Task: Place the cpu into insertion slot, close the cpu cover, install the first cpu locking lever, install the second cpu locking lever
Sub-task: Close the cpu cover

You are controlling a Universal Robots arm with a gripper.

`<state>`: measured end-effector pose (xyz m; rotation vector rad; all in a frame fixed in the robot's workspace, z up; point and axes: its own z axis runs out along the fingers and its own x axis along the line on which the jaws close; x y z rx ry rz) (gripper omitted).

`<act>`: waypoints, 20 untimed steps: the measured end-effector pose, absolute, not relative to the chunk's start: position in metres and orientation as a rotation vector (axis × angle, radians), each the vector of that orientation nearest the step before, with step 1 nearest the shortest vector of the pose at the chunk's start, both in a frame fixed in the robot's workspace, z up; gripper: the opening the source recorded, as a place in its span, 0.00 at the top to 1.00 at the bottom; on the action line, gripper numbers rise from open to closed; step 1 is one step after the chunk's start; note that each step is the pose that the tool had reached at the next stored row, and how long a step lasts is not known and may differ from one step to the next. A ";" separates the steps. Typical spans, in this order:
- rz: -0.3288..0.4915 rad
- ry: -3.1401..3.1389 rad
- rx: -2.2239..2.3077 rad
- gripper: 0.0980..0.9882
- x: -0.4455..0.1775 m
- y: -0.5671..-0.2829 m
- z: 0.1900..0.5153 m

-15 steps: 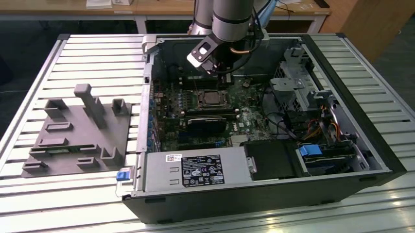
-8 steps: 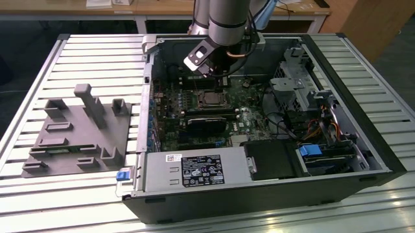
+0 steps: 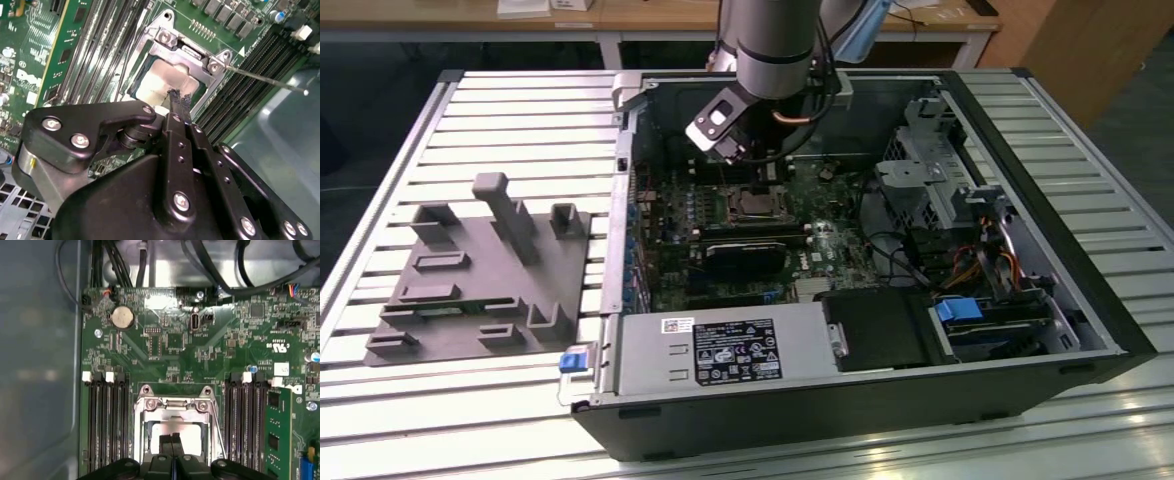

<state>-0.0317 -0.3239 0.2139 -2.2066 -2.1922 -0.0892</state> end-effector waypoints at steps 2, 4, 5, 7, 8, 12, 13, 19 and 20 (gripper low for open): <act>-0.089 -2.192 -2.207 0.98 -0.034 -0.324 0.213; -0.089 -2.192 -2.207 0.98 -0.037 -0.324 0.211; -0.089 -2.192 -2.207 0.98 -0.039 -0.324 0.211; -0.089 -2.192 -2.207 0.98 -0.041 -0.324 0.210; -0.089 -2.192 -2.207 0.98 -0.042 -0.324 0.209; -0.089 -2.192 -2.207 0.98 -0.046 -0.324 0.207; -0.089 -2.192 -2.207 0.98 -0.047 -0.324 0.207; -0.089 -2.192 -2.207 0.98 -0.053 -0.324 0.203; -0.089 -2.192 -2.206 0.98 -0.053 -0.324 0.203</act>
